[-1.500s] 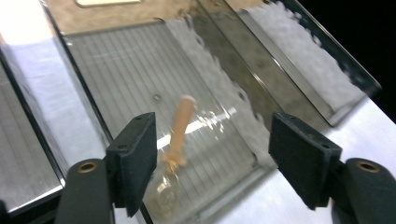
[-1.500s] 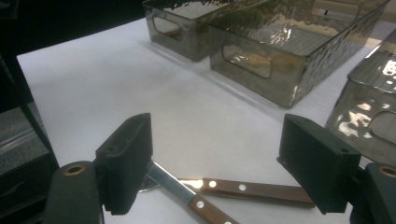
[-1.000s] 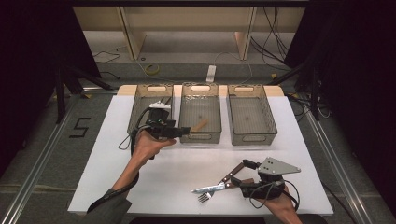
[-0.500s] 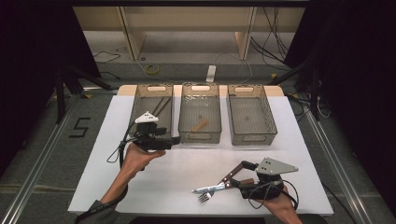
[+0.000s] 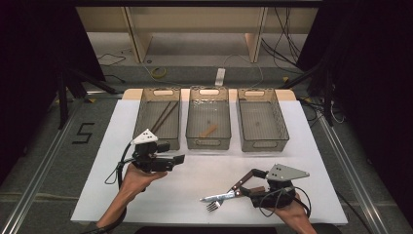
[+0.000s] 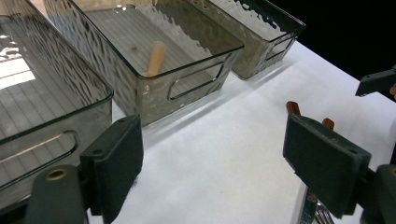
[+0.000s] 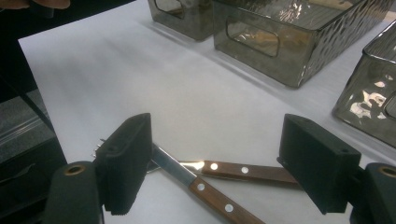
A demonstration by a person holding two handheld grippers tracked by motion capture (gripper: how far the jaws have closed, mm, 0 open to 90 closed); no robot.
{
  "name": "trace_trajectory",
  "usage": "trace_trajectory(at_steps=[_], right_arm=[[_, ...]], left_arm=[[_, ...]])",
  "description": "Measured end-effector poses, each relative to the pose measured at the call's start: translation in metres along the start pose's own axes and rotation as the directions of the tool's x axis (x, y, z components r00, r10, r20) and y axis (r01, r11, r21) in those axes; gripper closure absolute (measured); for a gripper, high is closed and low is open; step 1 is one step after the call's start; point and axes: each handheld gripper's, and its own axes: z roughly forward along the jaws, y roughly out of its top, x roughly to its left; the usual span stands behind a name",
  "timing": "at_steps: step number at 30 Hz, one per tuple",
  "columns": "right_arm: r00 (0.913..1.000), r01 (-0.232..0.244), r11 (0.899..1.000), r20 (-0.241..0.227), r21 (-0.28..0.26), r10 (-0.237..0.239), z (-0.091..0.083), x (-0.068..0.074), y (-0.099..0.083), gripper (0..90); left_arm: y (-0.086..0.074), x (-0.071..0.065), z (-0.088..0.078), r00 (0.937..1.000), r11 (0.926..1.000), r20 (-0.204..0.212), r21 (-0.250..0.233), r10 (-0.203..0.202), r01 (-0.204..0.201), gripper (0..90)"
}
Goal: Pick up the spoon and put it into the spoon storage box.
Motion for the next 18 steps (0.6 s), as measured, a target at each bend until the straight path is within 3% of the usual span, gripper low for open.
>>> trace_trajectory(at_steps=[5,9,11,14,18], right_arm=[[1.0000,0.005,1.000,-0.008,0.019,-0.004,0.002,-0.002,0.000,26.4],[0.9989,0.044,0.997,-0.016,0.064,-0.044,0.006,-0.003,0.001,26.4],[0.9979,0.059,0.994,-0.032,0.092,-0.056,0.008,-0.004,0.002,26.4],[0.9953,0.091,0.985,-0.044,0.144,-0.086,0.012,-0.005,0.004,26.4],[0.9906,0.133,0.966,-0.060,0.220,-0.123,0.016,-0.008,0.006,26.4]], left_arm=[[-0.004,-0.001,-0.006,0.9998,0.9999,-0.011,-0.006,0.014,-0.014,19.1],[-0.010,-0.002,-0.014,0.9968,0.9978,-0.046,0.006,0.066,-0.066,19.1],[-0.014,-0.002,-0.018,0.9968,0.9980,-0.050,0.005,0.063,-0.063,19.1],[-0.018,-0.003,-0.023,0.9969,0.9983,-0.052,0.005,0.058,-0.058,19.1],[-0.021,-0.004,-0.024,0.9975,0.9986,-0.047,0.008,0.053,-0.052,19.0]])
